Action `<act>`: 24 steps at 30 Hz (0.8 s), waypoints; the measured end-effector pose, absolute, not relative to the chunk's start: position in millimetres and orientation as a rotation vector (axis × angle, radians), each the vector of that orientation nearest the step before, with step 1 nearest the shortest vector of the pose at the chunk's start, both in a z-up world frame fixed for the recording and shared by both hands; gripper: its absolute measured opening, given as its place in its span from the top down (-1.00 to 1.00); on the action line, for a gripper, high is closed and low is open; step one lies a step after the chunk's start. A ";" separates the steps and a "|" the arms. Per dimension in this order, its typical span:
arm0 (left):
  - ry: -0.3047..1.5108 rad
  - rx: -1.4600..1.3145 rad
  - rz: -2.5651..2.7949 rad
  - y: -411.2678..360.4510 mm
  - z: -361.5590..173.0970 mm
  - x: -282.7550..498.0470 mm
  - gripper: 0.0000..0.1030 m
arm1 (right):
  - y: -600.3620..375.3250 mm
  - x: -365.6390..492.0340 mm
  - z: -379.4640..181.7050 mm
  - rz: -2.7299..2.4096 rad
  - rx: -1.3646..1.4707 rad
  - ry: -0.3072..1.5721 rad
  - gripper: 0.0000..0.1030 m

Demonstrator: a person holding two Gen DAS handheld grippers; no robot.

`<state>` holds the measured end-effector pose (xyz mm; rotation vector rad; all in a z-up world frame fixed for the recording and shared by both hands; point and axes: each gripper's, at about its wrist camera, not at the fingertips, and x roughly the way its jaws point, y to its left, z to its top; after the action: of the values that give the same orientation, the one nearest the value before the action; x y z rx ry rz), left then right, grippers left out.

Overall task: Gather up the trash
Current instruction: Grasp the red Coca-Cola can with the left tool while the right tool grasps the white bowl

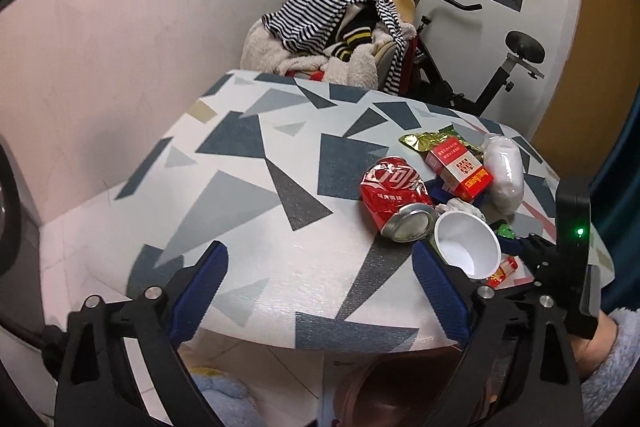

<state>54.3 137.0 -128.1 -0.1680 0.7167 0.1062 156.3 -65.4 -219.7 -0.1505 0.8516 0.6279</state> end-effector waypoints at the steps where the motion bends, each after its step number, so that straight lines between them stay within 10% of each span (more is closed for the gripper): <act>1: 0.721 -0.179 0.098 137.6 -129.5 56.2 -0.72 | -63.7 157.4 -220.6 0.631 -0.155 0.851 -0.89; 3: 0.731 -0.193 0.082 136.0 -130.7 59.5 -0.66 | -65.0 159.1 -218.8 0.659 -0.148 0.857 -0.61; 15: 0.831 -0.434 -0.078 142.6 -156.6 106.5 -0.09 | -118.1 146.4 -162.5 0.607 -0.087 0.715 -0.61; 24: 0.915 -0.710 -0.165 152.4 -200.1 184.6 -0.06 | -179.6 148.2 -154.8 0.482 -0.041 0.699 -0.61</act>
<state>184.6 152.4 -200.1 -0.7097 0.9152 -0.1649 148.2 -179.6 -154.8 -0.0411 0.6991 0.4824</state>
